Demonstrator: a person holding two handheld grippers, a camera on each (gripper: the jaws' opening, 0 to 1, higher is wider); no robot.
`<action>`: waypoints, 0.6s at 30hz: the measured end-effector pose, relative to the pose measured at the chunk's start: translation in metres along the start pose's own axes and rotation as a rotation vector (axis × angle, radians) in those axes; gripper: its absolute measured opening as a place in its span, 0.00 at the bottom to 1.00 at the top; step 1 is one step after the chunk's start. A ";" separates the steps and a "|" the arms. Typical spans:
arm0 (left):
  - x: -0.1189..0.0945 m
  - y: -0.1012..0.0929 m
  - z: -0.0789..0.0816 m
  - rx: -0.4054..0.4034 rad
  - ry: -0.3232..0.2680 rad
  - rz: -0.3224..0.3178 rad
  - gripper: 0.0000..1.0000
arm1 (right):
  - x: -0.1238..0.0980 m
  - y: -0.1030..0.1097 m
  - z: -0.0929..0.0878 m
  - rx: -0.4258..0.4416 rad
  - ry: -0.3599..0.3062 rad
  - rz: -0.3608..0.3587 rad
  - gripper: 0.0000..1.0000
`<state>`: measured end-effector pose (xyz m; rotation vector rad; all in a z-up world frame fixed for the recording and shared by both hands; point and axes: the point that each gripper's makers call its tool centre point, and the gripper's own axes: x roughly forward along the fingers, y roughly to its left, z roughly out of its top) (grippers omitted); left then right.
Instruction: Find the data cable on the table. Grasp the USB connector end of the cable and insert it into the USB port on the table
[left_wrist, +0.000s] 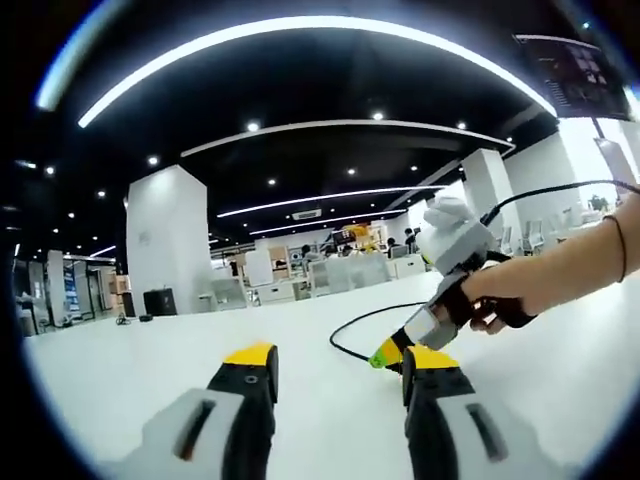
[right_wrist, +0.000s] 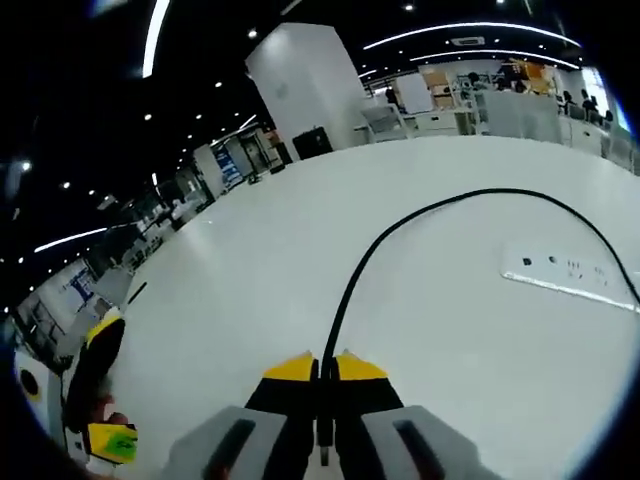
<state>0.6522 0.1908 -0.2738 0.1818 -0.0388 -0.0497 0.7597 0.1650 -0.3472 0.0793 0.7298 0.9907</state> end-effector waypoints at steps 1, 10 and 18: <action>0.001 -0.002 -0.003 0.003 0.010 -0.004 0.50 | -0.002 0.001 0.002 0.016 -0.014 0.004 0.07; 0.014 -0.030 -0.026 -0.003 0.096 -0.072 0.46 | -0.016 0.004 0.011 0.124 -0.100 0.045 0.05; 0.024 -0.050 -0.035 0.000 0.147 -0.099 0.53 | -0.023 0.007 0.014 0.199 -0.176 0.069 0.05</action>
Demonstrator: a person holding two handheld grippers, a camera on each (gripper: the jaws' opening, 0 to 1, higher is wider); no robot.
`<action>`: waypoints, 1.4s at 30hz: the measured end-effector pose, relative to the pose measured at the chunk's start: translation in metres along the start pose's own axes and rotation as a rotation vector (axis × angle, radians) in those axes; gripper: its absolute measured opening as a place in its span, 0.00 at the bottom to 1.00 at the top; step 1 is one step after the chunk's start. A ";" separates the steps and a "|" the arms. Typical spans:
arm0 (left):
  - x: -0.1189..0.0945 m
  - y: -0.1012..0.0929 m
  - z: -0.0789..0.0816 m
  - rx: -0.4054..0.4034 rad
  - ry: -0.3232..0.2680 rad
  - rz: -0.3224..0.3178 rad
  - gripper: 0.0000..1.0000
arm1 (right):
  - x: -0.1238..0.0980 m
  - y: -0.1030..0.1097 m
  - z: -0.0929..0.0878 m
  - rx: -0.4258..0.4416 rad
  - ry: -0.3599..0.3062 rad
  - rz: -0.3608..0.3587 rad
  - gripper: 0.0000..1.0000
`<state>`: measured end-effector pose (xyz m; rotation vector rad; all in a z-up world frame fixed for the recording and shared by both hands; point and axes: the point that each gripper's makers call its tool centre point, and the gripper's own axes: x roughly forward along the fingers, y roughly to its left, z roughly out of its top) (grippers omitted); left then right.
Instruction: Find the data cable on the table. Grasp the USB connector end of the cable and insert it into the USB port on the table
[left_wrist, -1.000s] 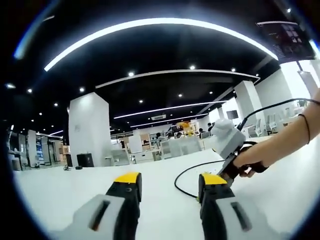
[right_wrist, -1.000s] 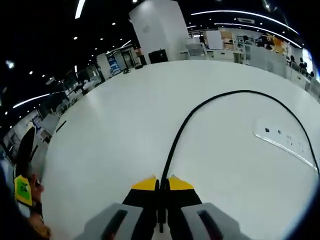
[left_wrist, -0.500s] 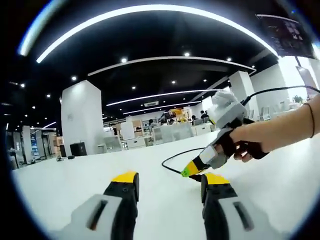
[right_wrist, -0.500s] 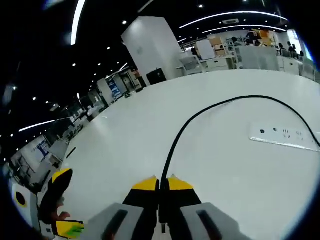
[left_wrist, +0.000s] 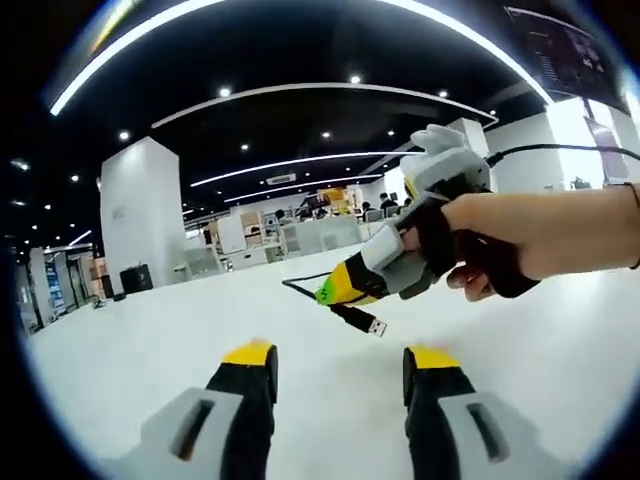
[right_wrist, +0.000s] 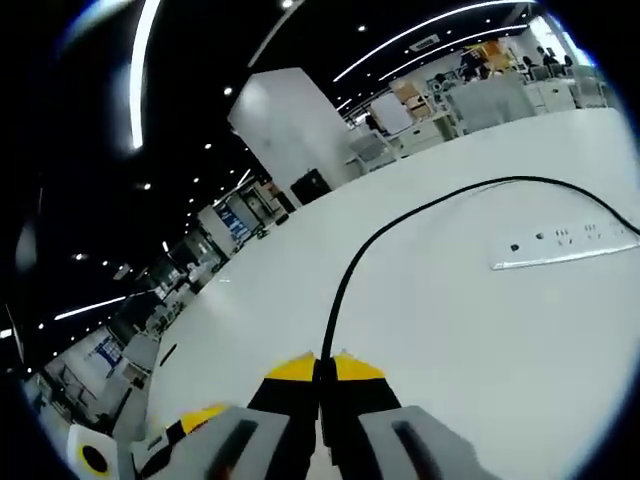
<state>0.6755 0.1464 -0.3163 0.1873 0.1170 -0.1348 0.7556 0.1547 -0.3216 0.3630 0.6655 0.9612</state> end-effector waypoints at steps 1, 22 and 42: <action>0.001 -0.001 0.002 0.003 -0.004 0.008 0.53 | -0.002 0.003 0.001 0.002 -0.010 0.001 0.05; 0.016 -0.012 0.043 0.447 -0.147 0.229 0.39 | -0.037 0.036 0.040 0.136 -0.225 0.037 0.05; 0.013 -0.024 0.061 0.738 -0.210 0.305 0.20 | -0.045 0.039 0.041 0.183 -0.258 0.036 0.05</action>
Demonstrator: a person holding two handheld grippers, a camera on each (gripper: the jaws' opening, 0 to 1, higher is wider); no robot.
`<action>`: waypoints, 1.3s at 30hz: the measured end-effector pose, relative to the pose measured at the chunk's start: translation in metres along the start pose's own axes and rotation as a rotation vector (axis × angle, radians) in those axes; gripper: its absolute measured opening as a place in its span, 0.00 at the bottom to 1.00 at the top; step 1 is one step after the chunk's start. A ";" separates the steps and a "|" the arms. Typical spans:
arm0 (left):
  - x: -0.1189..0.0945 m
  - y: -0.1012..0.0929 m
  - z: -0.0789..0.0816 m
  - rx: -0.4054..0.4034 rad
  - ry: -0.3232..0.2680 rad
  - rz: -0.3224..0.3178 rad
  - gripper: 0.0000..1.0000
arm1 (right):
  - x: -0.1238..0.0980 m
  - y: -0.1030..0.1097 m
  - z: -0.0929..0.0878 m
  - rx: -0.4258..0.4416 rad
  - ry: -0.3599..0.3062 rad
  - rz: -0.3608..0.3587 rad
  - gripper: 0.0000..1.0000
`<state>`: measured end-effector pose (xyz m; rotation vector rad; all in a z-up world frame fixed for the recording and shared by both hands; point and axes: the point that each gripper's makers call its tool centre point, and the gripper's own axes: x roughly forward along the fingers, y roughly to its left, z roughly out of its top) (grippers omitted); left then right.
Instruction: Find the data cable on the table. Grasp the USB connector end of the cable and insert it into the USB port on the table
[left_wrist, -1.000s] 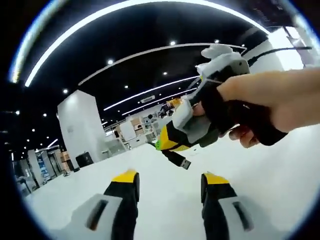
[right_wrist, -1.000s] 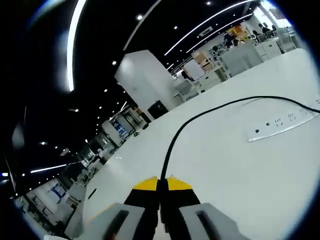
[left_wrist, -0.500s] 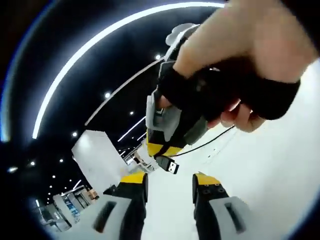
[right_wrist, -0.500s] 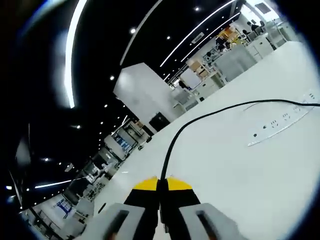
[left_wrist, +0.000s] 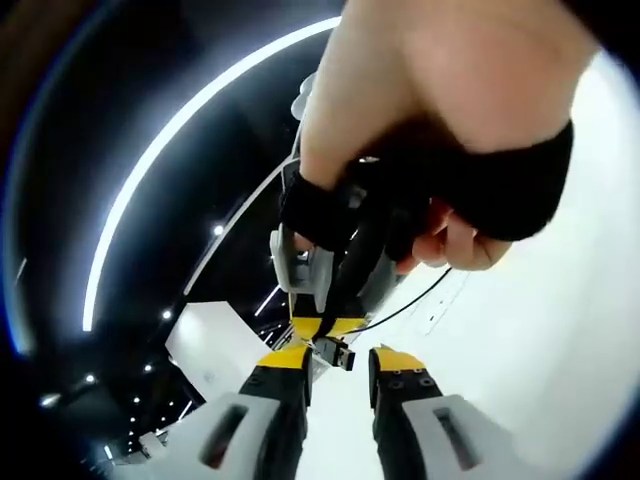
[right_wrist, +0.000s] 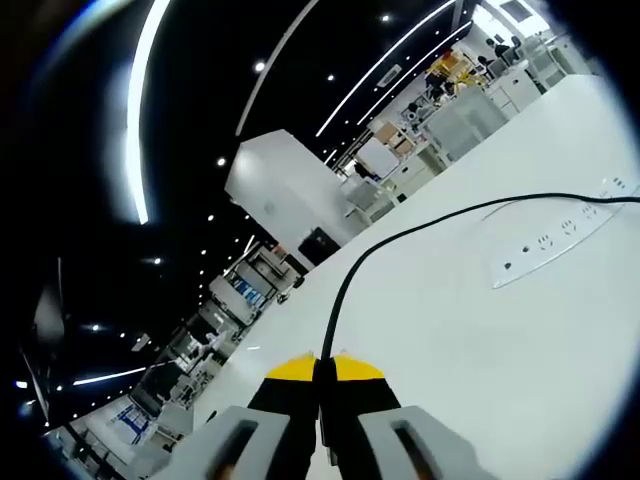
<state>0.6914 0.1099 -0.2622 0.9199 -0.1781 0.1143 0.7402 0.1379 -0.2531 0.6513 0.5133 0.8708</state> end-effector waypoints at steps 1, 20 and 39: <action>0.001 0.000 -0.001 0.013 0.003 0.001 0.18 | 0.000 0.000 0.000 0.000 0.001 -0.001 0.05; -0.004 0.007 0.009 0.189 -0.057 0.022 0.08 | -0.004 0.000 0.004 0.123 -0.032 0.013 0.05; -0.013 0.017 0.013 0.224 -0.124 -0.007 0.05 | -0.003 -0.004 0.004 0.292 -0.031 0.124 0.03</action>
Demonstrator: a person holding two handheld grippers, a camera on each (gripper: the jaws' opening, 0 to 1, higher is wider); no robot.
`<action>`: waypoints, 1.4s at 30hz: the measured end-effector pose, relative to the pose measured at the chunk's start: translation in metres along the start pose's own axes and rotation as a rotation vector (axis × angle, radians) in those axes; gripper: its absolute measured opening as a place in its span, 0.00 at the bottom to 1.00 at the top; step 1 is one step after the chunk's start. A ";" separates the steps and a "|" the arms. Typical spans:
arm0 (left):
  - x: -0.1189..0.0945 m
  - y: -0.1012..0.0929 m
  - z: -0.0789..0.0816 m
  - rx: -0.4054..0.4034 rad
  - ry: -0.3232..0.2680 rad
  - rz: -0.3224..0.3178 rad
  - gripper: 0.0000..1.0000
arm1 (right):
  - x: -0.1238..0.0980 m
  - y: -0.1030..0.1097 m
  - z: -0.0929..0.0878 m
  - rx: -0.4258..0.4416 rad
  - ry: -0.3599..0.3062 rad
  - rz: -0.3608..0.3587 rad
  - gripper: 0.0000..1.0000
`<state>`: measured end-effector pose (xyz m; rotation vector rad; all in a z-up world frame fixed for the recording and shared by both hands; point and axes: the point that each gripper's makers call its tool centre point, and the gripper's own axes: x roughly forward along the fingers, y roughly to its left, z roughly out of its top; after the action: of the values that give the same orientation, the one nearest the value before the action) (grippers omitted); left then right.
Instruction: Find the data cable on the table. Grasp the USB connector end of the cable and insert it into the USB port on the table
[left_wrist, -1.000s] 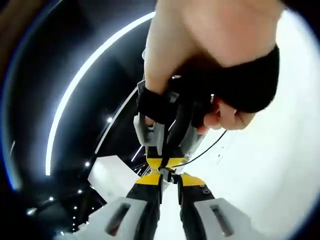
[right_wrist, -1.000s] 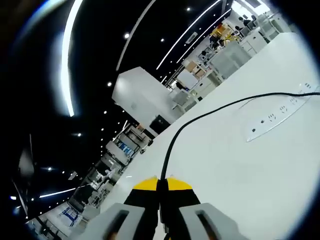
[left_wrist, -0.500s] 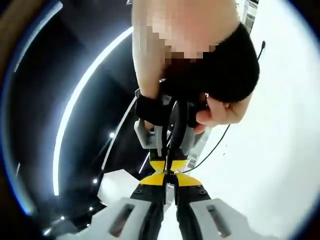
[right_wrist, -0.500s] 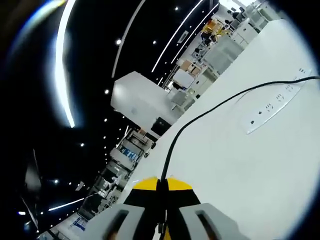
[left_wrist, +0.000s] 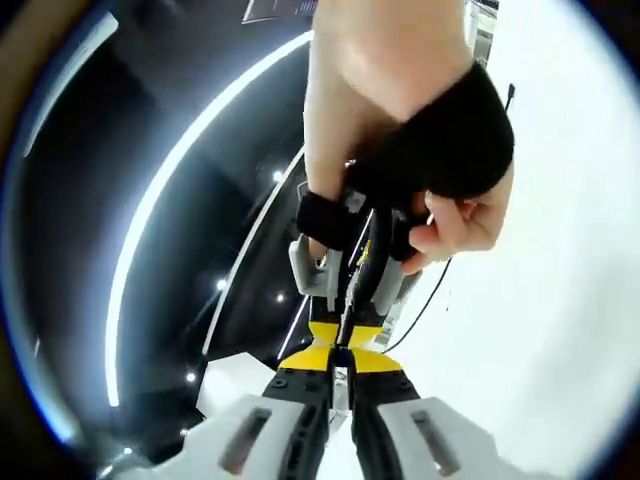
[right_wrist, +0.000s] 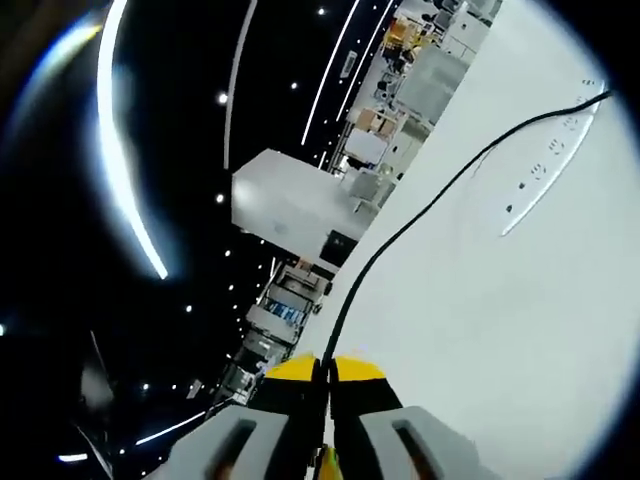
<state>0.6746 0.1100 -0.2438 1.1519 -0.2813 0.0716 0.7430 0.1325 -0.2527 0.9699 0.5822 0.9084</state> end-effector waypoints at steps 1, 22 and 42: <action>0.000 0.000 0.000 -0.023 -0.003 -0.003 0.05 | -0.001 0.000 0.001 0.000 0.001 0.007 0.03; -0.008 0.024 -0.021 -0.386 0.008 -0.020 0.05 | 0.002 -0.002 -0.030 -0.034 0.121 0.140 0.21; -0.024 0.044 -0.036 -0.879 -0.010 -0.077 0.05 | 0.028 0.002 -0.040 0.228 0.093 0.280 0.26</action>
<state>0.6497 0.1630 -0.2244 0.2887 -0.2375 -0.1200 0.7255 0.1746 -0.2703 1.2408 0.6493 1.1582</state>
